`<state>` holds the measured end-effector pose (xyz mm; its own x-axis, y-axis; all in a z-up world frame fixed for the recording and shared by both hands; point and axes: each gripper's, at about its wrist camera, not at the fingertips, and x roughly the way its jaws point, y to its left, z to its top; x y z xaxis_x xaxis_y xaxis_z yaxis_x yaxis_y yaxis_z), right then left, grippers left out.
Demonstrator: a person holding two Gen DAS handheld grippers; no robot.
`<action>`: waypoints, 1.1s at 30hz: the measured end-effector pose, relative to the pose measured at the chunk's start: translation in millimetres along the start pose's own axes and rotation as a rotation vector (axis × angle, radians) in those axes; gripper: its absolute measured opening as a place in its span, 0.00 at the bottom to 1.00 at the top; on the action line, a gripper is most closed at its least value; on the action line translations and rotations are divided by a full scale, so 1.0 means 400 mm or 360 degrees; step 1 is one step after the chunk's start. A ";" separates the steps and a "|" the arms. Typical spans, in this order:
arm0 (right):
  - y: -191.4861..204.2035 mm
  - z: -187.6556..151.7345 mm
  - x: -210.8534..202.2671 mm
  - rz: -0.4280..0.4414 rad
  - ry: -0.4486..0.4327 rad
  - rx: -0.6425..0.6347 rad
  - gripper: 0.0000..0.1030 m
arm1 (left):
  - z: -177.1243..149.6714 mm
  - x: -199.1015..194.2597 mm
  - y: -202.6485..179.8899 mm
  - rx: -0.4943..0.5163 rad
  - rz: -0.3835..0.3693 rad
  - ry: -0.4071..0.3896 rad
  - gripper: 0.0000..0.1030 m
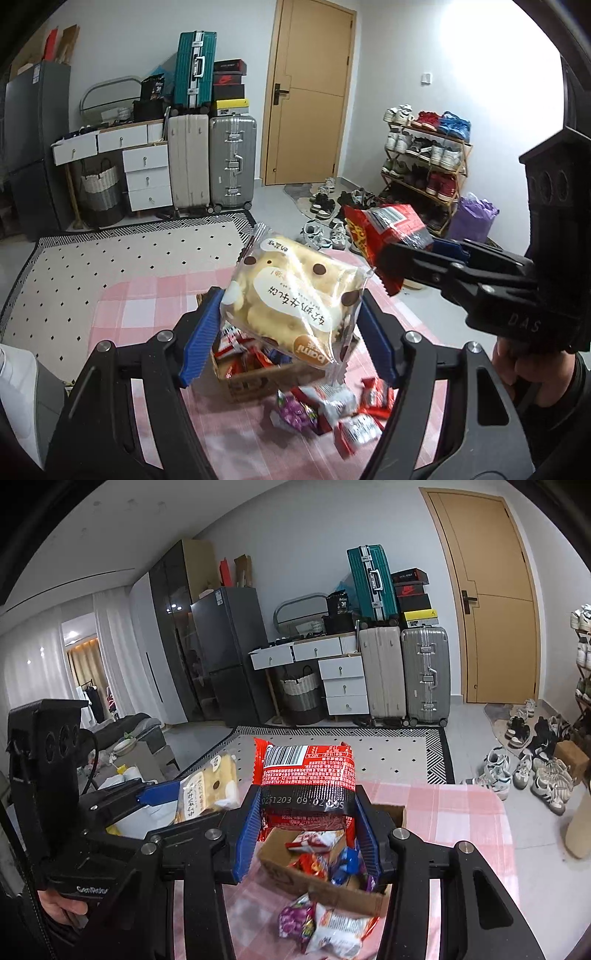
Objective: Organize snacks
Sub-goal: 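Lift both packs and carry them over the SF box, then open both grippers to drop the packs into the box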
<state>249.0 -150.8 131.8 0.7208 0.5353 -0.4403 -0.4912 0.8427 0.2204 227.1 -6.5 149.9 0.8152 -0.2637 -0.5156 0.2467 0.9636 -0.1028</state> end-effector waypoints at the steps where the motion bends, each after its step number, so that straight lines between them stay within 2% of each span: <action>1: -0.007 0.008 0.013 0.0004 0.0006 0.0007 0.46 | 0.013 0.023 0.007 0.0000 0.0003 0.0010 0.67; 6: -0.060 0.036 0.118 -0.0005 0.0060 0.0034 0.46 | 0.035 0.141 0.045 -0.0031 0.0011 0.0071 0.67; 12: -0.125 0.006 0.275 -0.0021 0.0164 0.0090 0.46 | 0.023 0.296 0.084 -0.0078 -0.0003 0.0159 0.67; 17: -0.156 -0.034 0.364 -0.0037 0.0242 0.0098 0.46 | -0.013 0.420 0.129 -0.0090 -0.0014 0.0234 0.68; 23: -0.195 -0.071 0.435 -0.0059 0.0312 0.0130 0.46 | -0.042 0.544 0.171 -0.0123 -0.0001 0.0301 0.68; 28: -0.219 -0.098 0.472 -0.0073 0.0349 0.0138 0.47 | -0.073 0.598 0.203 -0.0154 -0.0005 0.0348 0.69; 31: -0.235 -0.110 0.484 -0.0096 0.0366 0.0153 0.52 | -0.080 0.626 0.218 -0.0173 -0.0009 0.0363 0.79; 33: -0.243 -0.115 0.477 -0.0100 0.0356 0.0164 0.58 | -0.090 0.627 0.228 -0.0178 -0.0020 0.0366 0.79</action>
<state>411.7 -133.3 -13.8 0.6165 0.4652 -0.6352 -0.3880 0.8815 0.2690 435.2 16.5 -19.4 0.6685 -0.2713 -0.6925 0.1860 0.9625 -0.1975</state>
